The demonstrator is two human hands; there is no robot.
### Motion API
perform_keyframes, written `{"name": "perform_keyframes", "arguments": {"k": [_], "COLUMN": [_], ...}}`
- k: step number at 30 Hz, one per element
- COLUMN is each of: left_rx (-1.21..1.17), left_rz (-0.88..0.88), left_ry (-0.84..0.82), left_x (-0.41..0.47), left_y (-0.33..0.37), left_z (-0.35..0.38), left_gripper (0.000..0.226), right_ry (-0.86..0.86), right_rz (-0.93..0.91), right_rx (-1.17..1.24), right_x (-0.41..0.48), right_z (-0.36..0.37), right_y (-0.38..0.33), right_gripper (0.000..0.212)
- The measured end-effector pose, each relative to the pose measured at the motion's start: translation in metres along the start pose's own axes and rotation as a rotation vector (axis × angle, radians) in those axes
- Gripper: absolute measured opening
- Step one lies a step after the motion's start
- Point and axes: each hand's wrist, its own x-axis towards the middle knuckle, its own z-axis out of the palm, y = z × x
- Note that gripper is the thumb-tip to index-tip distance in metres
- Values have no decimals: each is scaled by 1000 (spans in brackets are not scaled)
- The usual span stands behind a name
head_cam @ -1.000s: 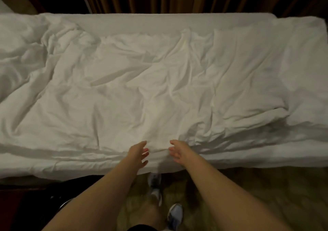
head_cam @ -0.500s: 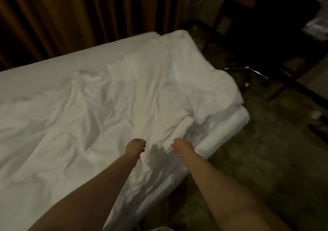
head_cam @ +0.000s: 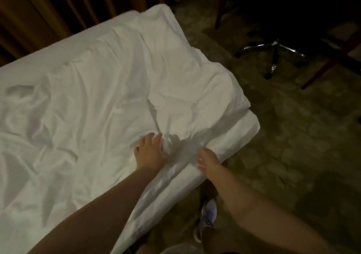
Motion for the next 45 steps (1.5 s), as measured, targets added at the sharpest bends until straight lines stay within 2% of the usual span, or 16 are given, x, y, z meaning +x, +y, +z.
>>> {"name": "perform_keyframes", "arguments": {"k": [3,6,8,12,15,18,21,24,26,30,32,33,36,38,41,45], "left_rx": [122,72,49,165,279,328,224,138,109,47,40,73,179,164,152,153], "left_rz": [15,-68,-99,-28,82,157,127,73,58,2,-37,-49,-111,-162,-164,-184], "left_ry": [-91,-139,-121,-40,-50,-69,-169,-210,-180,-81,-47,-79,-267,-279,-204,-142], "left_x": [17,35,51,93,129,167,199,213,216,232,245,249,247,238,238,245], "left_y": [45,80,103,153,191,236,259,262,270,308,324,328,325,321,325,329], "left_z": [15,32,41,56,76,91,94,80,69,56,59,65,87,104,122,141], "left_gripper": [69,71,77,95,99,86,67,62,60,49,43,39,42,45,43,48], "right_ry": [32,34,21,-70,-128,-143,-152,-157,-119,55,50,42,37,-31,-216,-343], "right_rz": [-39,-48,-34,6,51,121,193,220,59,-638,-756,-682,-120,102,224,261], "right_rx": [-67,-90,-78,148,257,283,208,192,54,-197,-361,-425,-463,-422,-261,-122], "right_x": [26,57,70,107,140,166,200,219,223,208,214,224,276,306,333,368], "right_z": [-40,-74,-93,-126,-149,-170,-182,-180,-176,-185,-197,-204,-226,-234,-227,-206], "right_y": [-34,-65,-89,-135,-164,-198,-220,-231,-247,-320,-336,-334,-290,-257,-243,-256], "right_gripper": [39,25,27,27,44,58,78,69,54,36,34,39,74,79,66,78]}}
